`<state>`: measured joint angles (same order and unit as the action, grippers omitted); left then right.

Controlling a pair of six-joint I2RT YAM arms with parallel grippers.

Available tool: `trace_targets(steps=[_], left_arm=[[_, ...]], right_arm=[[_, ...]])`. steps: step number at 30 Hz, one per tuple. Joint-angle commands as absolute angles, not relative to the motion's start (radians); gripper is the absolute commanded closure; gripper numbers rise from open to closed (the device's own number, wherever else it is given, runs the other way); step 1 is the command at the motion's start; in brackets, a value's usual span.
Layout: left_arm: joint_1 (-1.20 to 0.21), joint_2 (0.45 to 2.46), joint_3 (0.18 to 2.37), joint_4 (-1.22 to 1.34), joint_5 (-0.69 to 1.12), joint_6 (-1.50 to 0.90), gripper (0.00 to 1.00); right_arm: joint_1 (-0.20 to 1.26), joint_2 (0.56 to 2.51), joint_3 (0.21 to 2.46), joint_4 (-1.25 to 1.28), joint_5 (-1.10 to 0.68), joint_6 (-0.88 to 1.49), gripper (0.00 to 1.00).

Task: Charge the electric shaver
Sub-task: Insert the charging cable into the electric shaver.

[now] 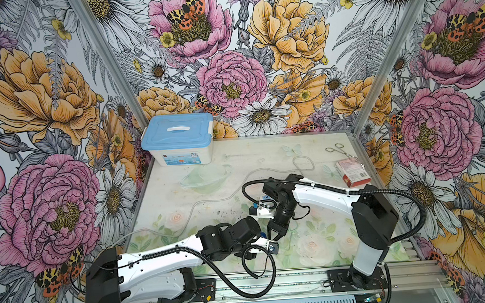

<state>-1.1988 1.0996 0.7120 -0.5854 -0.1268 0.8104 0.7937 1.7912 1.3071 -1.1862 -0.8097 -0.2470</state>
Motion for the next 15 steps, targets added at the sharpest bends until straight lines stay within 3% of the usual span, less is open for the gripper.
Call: trace_targets(steps=[1, 15], left_arm=[[-1.266, 1.106, 0.753, -0.313, 0.098, 0.822, 1.0], [-1.263, 1.075, 0.729, -0.234, 0.131, 0.802, 1.0]], right_arm=[[0.787, 1.813, 1.408, -0.888, -0.868, -0.232, 1.0], [0.815, 1.805, 1.441, -0.943, -0.848, -0.333, 1.0]])
